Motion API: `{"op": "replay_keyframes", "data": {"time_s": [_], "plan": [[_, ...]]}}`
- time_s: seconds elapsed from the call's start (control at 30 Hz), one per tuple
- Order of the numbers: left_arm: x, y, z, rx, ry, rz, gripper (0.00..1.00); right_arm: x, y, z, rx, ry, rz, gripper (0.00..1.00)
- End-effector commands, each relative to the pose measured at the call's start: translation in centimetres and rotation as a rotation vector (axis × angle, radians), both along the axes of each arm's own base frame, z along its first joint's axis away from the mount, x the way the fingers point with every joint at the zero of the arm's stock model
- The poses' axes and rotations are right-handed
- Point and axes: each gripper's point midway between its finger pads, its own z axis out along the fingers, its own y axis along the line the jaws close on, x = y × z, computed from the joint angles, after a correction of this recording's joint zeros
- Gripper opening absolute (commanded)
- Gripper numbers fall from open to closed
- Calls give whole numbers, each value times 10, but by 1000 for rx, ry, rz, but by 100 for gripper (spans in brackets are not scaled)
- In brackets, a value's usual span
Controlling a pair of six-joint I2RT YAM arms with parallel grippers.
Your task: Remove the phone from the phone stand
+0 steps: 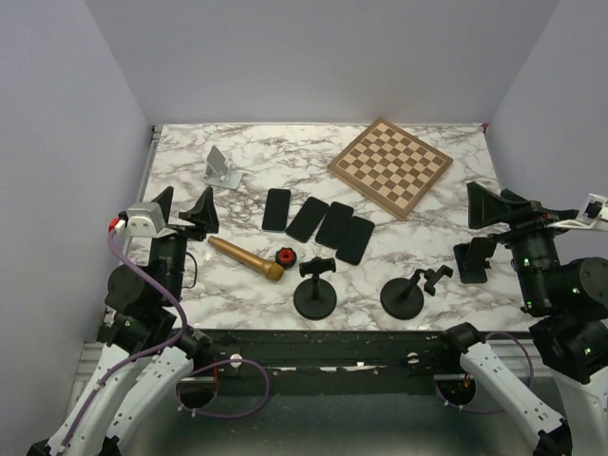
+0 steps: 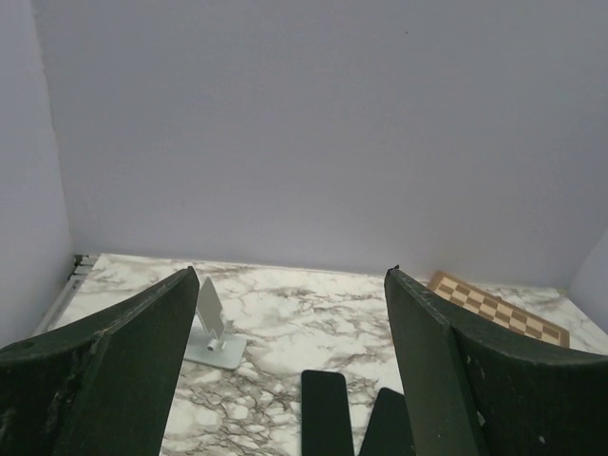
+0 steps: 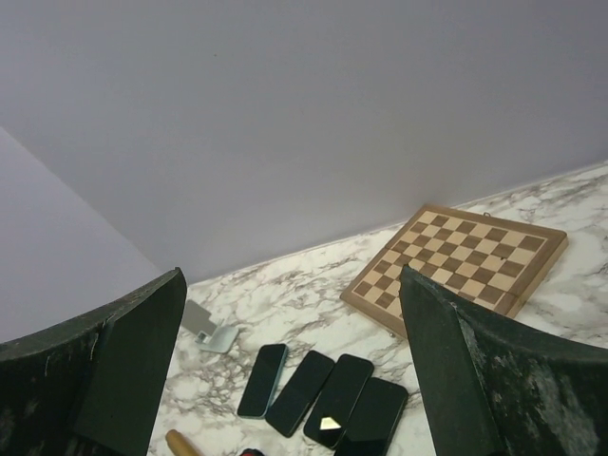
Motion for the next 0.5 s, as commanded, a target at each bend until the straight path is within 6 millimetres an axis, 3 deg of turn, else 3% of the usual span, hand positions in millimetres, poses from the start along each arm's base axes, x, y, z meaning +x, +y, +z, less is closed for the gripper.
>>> {"op": "replay_keyframes", "data": {"time_s": [0.0,0.47], "plan": [[-5,17,13,-31,-68,77,88,-3,-10,2,-1,-21,-44,100],[-1,11,10,-17,-40,61,88,-8,-2,-5,4,-85,7,100]]}}
